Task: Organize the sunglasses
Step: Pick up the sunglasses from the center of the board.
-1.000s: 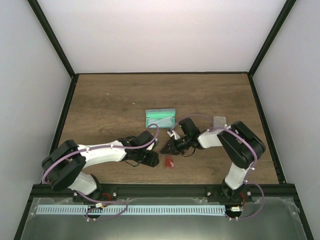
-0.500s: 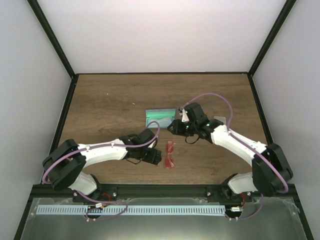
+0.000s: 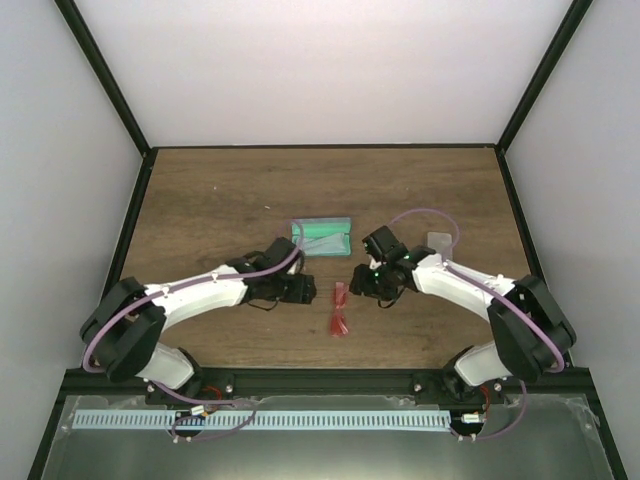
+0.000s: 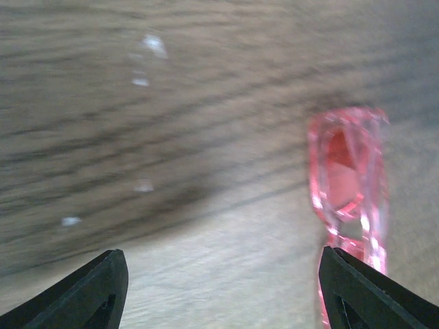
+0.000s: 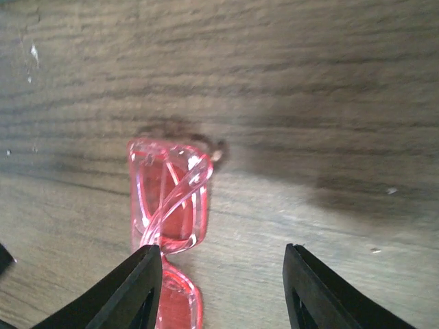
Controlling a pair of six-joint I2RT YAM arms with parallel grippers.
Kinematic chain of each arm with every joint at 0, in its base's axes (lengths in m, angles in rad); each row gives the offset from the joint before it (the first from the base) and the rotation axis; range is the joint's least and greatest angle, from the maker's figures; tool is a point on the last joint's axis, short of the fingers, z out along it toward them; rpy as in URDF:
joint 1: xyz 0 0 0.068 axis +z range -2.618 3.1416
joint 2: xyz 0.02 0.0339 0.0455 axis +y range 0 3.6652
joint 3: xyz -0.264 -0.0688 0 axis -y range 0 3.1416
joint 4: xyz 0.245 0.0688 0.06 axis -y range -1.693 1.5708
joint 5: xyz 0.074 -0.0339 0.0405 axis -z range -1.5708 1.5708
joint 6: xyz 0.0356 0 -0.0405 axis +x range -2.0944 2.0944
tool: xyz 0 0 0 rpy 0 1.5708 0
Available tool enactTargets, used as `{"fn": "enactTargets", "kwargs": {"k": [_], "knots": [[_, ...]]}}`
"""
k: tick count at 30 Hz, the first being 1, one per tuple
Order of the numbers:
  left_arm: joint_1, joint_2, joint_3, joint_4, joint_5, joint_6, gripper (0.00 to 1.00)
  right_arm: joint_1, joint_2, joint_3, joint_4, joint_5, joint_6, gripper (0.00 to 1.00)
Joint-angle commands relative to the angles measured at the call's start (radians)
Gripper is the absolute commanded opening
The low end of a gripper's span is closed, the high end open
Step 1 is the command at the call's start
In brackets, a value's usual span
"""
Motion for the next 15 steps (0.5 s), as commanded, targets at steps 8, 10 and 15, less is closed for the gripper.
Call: {"fn": "enactTargets", "kwargs": {"k": [8,10,15], "knots": [[0.213,-0.149,-0.109,-0.026,0.055,-0.041,0.79,0.188,0.153,0.174,-0.072,0.057,0.049,0.49],[0.223,-0.166,-0.127,-0.027,0.058,-0.040,0.79,0.197,0.177,0.192,-0.077,0.058,0.052,0.46],[0.234,-0.199,-0.169,-0.031,0.060,-0.038,0.79,0.210,0.233,0.220,-0.090,0.080,0.057,0.36]]}}
